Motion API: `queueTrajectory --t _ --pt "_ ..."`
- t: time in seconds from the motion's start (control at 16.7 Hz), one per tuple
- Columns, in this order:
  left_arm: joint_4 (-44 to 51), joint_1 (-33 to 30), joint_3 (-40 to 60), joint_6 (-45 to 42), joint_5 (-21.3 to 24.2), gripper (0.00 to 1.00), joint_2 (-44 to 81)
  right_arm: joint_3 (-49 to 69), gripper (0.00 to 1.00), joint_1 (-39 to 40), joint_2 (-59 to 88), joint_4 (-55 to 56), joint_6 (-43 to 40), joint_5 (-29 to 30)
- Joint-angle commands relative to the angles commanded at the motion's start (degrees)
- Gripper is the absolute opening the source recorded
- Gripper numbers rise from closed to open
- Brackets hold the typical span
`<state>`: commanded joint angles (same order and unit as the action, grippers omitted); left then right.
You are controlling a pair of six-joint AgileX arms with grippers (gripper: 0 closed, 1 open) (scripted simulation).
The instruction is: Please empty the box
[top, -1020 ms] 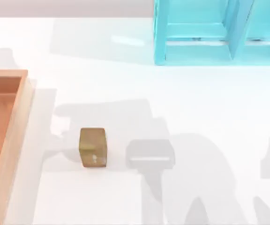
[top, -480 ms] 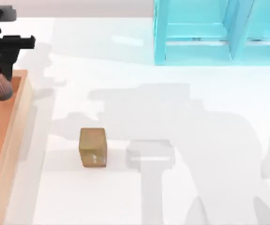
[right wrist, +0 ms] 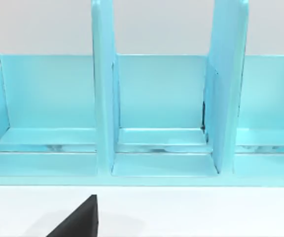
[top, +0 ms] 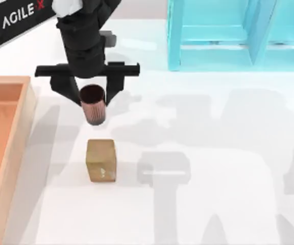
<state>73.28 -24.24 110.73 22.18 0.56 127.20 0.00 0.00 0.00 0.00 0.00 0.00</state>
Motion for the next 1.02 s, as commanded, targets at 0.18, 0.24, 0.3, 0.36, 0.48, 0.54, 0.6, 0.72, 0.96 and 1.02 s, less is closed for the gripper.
queueTrajectory --t 0.18,0.24,0.3,0.36,0.48,0.54,0.6,0.72,0.96,1.02 --pt "0.0 -0.1 0.0 0.1 -0.1 0.0 0.1 0.0 1.0 0.0 0.0 0.0 0.0 0.0" --pt "0.1 0.1 -0.1 -0.1 0.1 0.0 0.1 0.0 1.0 0.0 0.0 0.0 0.0 0.0" --pt "-0.1 0.1 -0.3 -0.1 0.1 0.0 0.1 0.0 1.0 0.0 0.0 0.0 0.0 0.0" --pt "-0.8 0.1 -1.0 -0.1 0.1 0.0 0.1 0.0 1.0 0.0 0.0 0.0 0.0 0.0" --pt "-3.4 0.1 -3.1 0.0 0.1 0.0 0.4 0.0 1.0 0.0 0.0 0.0 0.0 0.0" --pt "-5.0 0.1 -4.4 0.0 0.1 0.0 0.5 0.0 1.0 0.0 0.0 0.0 0.0 0.0" --pt "-6.6 0.0 -5.7 0.0 0.1 0.0 0.8 0.0 1.0 0.0 0.0 0.0 0.0 0.0" --pt "-8.9 -0.1 -7.7 0.0 0.0 0.0 1.2 0.0 1.0 0.0 0.0 0.0 0.0 0.0" --pt "-9.5 -0.1 -8.2 0.0 0.0 0.0 1.3 0.0 1.0 0.0 0.0 0.0 0.0 0.0" --pt "-9.5 -0.1 -8.2 0.0 0.0 0.08 1.3 0.0 1.0 0.0 0.0 0.0 0.0 0.0"
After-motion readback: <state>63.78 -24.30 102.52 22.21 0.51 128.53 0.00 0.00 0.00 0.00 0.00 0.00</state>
